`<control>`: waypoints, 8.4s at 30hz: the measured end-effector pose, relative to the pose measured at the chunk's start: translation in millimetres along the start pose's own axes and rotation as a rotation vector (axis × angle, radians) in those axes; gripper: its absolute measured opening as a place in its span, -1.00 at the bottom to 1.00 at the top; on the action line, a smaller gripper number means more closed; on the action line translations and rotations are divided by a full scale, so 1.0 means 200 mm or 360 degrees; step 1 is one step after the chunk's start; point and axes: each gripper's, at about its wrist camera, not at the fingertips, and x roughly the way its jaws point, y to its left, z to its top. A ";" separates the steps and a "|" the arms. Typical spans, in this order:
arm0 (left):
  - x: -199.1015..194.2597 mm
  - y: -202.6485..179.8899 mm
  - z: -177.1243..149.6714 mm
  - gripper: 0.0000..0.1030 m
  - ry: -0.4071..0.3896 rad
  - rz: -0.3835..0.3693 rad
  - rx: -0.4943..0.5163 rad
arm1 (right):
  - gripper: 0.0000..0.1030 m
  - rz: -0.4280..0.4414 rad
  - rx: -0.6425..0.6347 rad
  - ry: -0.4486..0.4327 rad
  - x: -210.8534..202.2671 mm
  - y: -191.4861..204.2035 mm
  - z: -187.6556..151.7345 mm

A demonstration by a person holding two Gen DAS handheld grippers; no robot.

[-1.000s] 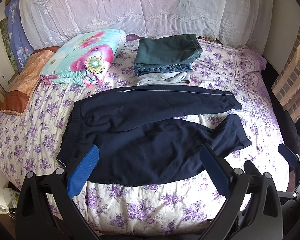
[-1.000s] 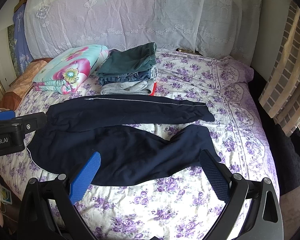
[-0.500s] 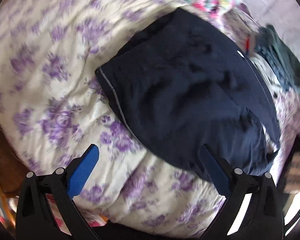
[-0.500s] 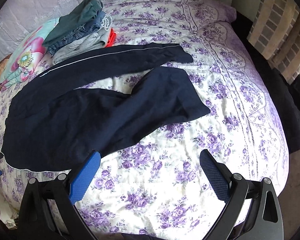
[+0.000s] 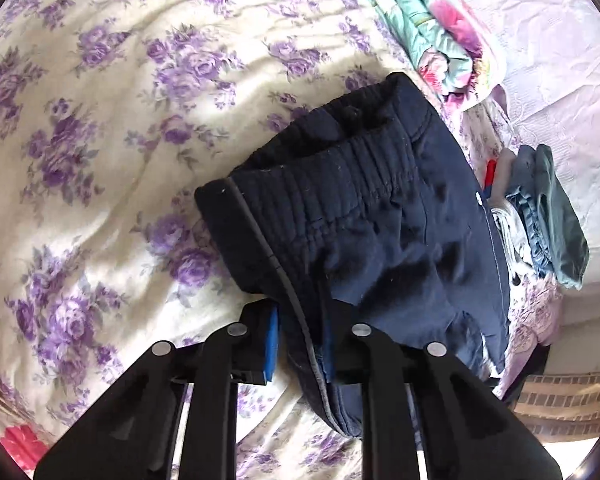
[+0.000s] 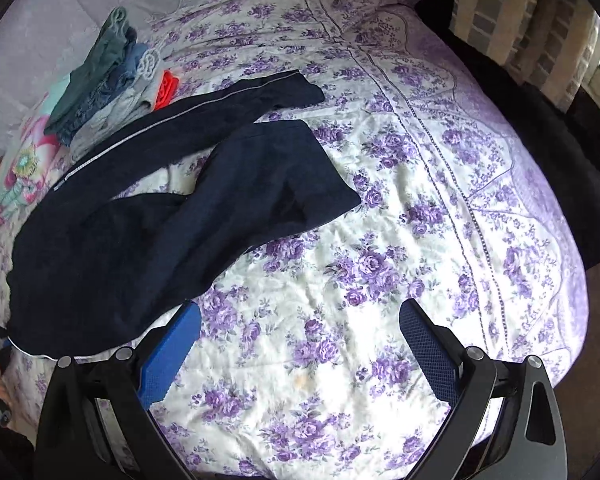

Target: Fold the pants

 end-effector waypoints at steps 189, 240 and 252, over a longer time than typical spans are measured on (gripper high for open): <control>-0.16 -0.32 -0.11 -0.51 0.0573 0.0371 0.2145 | -0.79 0.0610 -0.1919 0.0529 0.33 2.03 -0.57; -0.08 0.00 -0.37 -0.64 0.0341 0.0207 0.0644 | -0.73 0.1019 -0.1869 0.0452 0.07 1.96 -0.40; 0.00 0.01 -0.35 -0.97 0.0330 0.0337 0.0672 | -0.21 0.0923 -0.1559 0.0530 0.07 1.85 0.08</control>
